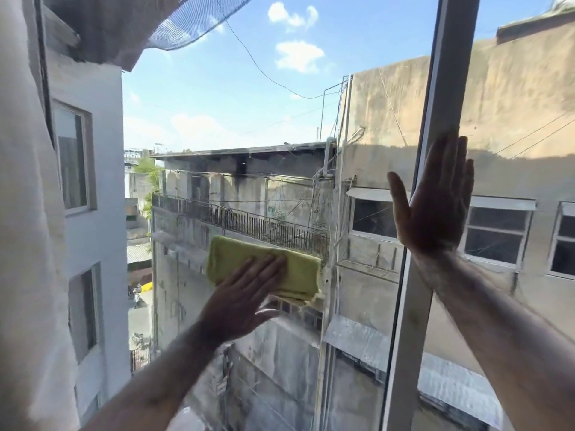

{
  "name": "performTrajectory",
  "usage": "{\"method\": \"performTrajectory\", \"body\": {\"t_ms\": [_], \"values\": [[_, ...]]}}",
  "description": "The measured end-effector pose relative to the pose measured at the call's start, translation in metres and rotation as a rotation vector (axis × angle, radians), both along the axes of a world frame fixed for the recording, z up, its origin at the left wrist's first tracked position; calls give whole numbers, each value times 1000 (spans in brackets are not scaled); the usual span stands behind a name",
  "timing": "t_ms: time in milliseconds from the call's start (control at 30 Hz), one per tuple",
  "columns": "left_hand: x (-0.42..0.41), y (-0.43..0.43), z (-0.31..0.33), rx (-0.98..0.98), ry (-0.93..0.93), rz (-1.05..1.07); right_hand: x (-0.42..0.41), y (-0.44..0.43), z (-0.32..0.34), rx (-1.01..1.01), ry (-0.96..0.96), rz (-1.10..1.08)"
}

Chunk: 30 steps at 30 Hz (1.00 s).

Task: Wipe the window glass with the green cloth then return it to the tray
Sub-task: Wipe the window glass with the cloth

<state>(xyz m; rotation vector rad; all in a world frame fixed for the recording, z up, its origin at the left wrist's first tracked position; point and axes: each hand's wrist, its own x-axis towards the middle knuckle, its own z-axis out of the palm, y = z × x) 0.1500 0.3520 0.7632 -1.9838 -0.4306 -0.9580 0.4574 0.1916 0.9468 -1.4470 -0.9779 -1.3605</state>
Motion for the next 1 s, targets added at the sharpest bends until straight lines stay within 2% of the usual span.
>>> {"method": "performTrajectory", "body": {"t_ms": [100,200,267,333,400,533,633,733,800,867,933,1000], "values": [[-47,19,14,-131,-221,35,-1,1,0,2,-1,2],[-27,12,88,-349,-683,9,0,1,0,8,-1,-13],[1,0,146,-398,-879,-7,-1,1,0,7,1,-24],[30,-13,185,-365,-866,-14,-1,1,1,3,1,-30],[58,-27,190,-264,-675,-47,-2,0,1,1,-1,-33],[74,-37,117,-31,-112,-94,-4,-1,0,5,4,-35],[33,-18,51,6,22,-41,-5,-2,0,-3,7,-45],[-22,3,20,-67,-66,70,-6,-2,1,0,7,-43],[-41,12,33,-210,-258,101,-6,-2,2,0,8,-45],[-39,13,72,-401,-554,79,-6,-3,2,-2,10,-47],[-20,6,126,-490,-798,28,-6,-3,1,1,10,-44],[6,-6,177,-486,-869,0,-7,-3,2,0,13,-44]]}}
